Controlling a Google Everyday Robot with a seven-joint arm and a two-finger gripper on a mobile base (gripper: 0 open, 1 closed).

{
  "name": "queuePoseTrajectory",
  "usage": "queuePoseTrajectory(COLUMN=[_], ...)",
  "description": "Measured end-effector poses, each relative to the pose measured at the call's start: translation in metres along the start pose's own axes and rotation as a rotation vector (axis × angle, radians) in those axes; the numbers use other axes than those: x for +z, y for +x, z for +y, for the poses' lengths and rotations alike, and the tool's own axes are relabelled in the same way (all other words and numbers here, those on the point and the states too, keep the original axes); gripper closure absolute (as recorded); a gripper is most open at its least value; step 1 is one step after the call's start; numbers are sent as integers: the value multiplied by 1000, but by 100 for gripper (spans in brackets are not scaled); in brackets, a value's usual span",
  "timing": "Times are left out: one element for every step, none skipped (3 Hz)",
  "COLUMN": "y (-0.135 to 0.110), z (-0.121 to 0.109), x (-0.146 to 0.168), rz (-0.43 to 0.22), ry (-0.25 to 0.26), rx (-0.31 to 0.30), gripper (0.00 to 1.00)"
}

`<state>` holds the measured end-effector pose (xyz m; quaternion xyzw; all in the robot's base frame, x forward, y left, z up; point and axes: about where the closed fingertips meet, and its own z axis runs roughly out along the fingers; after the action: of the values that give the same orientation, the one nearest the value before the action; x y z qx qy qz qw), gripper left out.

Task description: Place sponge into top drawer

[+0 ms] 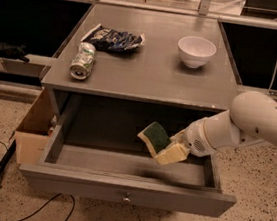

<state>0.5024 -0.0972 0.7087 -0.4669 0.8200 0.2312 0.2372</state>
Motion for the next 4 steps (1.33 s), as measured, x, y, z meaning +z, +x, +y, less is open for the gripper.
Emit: queuePoseTrajectory(y=[4, 8, 18, 26], z=[-4, -10, -29, -46], x=[23, 34, 49, 55], rz=[15, 19, 4, -39], ry=[-2, -3, 9, 30], rx=[18, 38, 109, 199], gripper=[100, 100, 100, 100])
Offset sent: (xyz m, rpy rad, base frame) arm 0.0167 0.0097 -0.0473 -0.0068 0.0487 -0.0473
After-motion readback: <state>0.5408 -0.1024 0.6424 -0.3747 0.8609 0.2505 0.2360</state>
